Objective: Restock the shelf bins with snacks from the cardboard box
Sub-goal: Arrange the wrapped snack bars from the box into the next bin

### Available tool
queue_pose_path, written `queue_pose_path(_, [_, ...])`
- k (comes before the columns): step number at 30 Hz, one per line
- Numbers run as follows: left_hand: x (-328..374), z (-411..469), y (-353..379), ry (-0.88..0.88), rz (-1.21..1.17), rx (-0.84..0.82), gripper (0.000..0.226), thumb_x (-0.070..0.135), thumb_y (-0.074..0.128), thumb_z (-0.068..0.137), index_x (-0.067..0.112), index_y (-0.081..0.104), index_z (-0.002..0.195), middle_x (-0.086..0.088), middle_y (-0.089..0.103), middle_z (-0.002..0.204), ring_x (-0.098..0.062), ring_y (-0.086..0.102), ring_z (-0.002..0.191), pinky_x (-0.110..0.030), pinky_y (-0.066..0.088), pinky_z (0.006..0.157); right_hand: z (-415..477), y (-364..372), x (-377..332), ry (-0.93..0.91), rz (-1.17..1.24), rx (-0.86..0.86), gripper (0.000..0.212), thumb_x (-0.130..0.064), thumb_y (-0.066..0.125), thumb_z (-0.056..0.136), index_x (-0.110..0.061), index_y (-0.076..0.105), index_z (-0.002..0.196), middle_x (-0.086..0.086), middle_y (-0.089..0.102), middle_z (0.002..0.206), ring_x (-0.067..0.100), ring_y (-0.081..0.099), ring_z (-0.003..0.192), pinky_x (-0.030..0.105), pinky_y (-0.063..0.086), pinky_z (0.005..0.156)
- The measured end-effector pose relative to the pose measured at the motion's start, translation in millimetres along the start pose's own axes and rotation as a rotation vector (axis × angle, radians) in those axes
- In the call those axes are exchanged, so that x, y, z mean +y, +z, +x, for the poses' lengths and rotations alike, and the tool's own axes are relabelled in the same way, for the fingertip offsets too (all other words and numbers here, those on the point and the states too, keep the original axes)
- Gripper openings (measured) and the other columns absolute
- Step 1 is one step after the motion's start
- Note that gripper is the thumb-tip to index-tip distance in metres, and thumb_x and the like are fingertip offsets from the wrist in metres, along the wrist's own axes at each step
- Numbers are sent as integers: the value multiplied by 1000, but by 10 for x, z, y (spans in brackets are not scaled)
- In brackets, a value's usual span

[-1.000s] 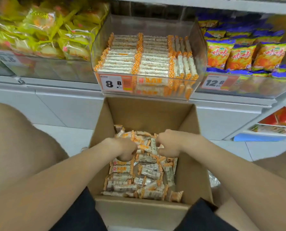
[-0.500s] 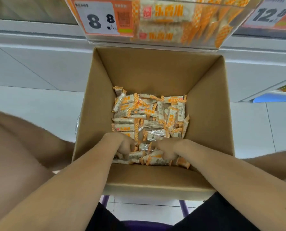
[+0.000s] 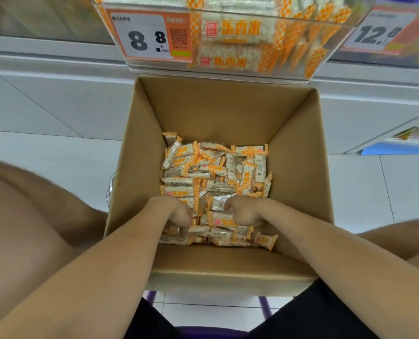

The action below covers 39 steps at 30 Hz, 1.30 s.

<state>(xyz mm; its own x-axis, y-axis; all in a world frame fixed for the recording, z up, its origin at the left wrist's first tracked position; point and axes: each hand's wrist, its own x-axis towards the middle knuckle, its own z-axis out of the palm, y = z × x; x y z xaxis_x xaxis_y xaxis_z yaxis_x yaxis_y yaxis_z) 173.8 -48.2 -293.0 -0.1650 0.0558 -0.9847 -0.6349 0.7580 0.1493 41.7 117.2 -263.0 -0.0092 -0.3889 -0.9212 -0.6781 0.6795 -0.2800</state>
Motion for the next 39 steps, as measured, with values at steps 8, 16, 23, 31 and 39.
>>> queue_pose_path(8, [-1, -536, -293, 207, -592, 428, 42, 43, 53, 100, 17, 65, 131, -9, 48, 103, -28, 51, 82, -38, 41, 67, -680, -414, 85, -77, 525, 368, 91, -2, 57, 91, -40, 14, 162, 13, 63, 90, 26, 56, 65, 35, 51, 57])
queue_pose_path(16, [133, -1650, -510, 553, -470, 762, 66, 6, 83, 85, 32, 59, 142, 9, 74, 114, -19, 72, 102, -42, 61, 92, -1410, -682, -211, -131, 488, 899, 21, -18, 38, 90, -12, 57, 96, 16, 74, 89, 29, 63, 75, 43, 54, 67])
queue_pose_path(23, [177, -2270, -580, 722, -350, 993, 77, 13, 92, 77, 43, 59, 140, 13, 71, 119, -1, 65, 115, -44, 57, 98, -1797, -715, -399, -507, 290, 1084, 14, -26, 64, 88, -30, 67, 101, -10, 69, 87, 7, 64, 80, 36, 53, 75])
queue_pose_path(31, [105, -2952, -750, 923, -368, 1028, 39, 20, 89, 85, 25, 74, 121, 11, 75, 113, -11, 71, 103, -32, 56, 90, -1982, -905, -688, -700, 404, 1298, 15, -35, 80, 89, -33, 77, 104, -12, 62, 104, 7, 63, 96, 21, 49, 83])
queue_pose_path(39, [38, -3408, -1141, 1074, -528, 1131, 30, 7, 84, 87, 20, 76, 113, -5, 74, 119, -31, 69, 112, -52, 60, 94, -2229, -1272, -951, -803, 616, 1242, 26, -23, 64, 95, -30, 62, 120, -11, 69, 117, 8, 68, 109, 42, 58, 90])
